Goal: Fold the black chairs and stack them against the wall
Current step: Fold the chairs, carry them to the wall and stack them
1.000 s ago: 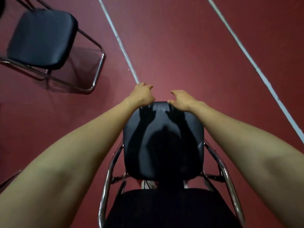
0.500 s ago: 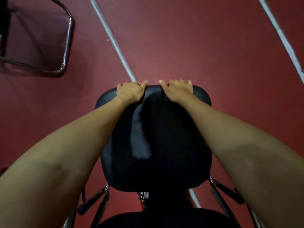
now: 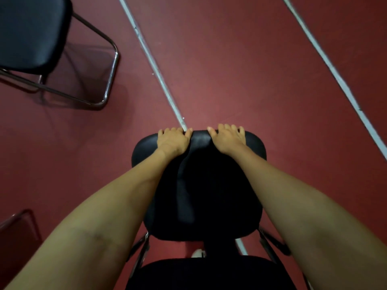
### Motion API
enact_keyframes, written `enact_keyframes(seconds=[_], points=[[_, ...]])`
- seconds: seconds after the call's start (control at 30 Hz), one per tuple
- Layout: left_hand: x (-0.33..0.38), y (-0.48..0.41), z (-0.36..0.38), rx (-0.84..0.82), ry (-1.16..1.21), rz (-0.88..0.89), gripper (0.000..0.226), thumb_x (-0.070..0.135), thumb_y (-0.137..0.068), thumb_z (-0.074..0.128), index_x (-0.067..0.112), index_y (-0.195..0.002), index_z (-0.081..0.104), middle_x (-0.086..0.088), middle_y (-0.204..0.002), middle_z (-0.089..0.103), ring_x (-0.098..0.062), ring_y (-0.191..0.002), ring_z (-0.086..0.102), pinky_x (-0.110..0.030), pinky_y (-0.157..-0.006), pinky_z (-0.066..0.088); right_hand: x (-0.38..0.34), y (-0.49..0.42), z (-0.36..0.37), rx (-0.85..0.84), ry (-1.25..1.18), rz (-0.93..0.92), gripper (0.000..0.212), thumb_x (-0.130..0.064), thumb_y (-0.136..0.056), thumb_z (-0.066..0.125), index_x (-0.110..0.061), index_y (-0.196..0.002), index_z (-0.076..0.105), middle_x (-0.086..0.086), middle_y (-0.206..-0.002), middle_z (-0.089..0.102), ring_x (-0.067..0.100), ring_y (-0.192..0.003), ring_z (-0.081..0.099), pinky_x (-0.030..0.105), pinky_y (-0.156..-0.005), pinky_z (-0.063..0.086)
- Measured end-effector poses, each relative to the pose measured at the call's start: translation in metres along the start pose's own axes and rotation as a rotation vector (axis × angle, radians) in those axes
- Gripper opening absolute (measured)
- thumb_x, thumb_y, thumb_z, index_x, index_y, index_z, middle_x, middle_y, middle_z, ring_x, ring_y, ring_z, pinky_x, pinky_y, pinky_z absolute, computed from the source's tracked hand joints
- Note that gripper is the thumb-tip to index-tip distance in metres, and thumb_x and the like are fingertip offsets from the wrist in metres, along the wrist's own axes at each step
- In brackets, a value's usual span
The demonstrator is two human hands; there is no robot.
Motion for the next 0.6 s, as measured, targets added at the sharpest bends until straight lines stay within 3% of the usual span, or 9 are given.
enact_keyframes(seconds=[0.27,0.6], points=[[-0.007,0.138,-0.005,0.074,0.057,0.051,0.059,0.052,-0.101,0.024,0.009,-0.129,0.054,-0.013,-0.137,0.052,-0.033,-0.127,0.042,-0.043,-0.109,0.023,0.002,0.138,-0.001,0.118,0.025,-0.040,0.063,-0.054,-0.099,0.016,-0.010,-0.136,0.040,0.011,-0.141,0.043,0.028,-0.132,0.032,0.046,-0.114,0.013],[-0.014,0.278,0.015,0.097,0.077,0.090,0.058,0.051,-0.101,0.026,0.010,-0.135,0.050,-0.012,-0.141,0.048,-0.032,-0.129,0.039,-0.042,-0.109,0.024,0.008,0.273,0.018,0.119,0.006,-0.046,0.060,-0.054,-0.098,0.020,-0.008,-0.131,0.039,0.011,-0.142,0.040,0.026,-0.135,0.029,0.046,-0.114,0.012]])
Point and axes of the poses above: each hand's wrist, its own y-axis away from the middle knuckle, its own z-axis out of the palm, x = y × z, the point moved 5 cm from there along -y, towards the middle knuckle
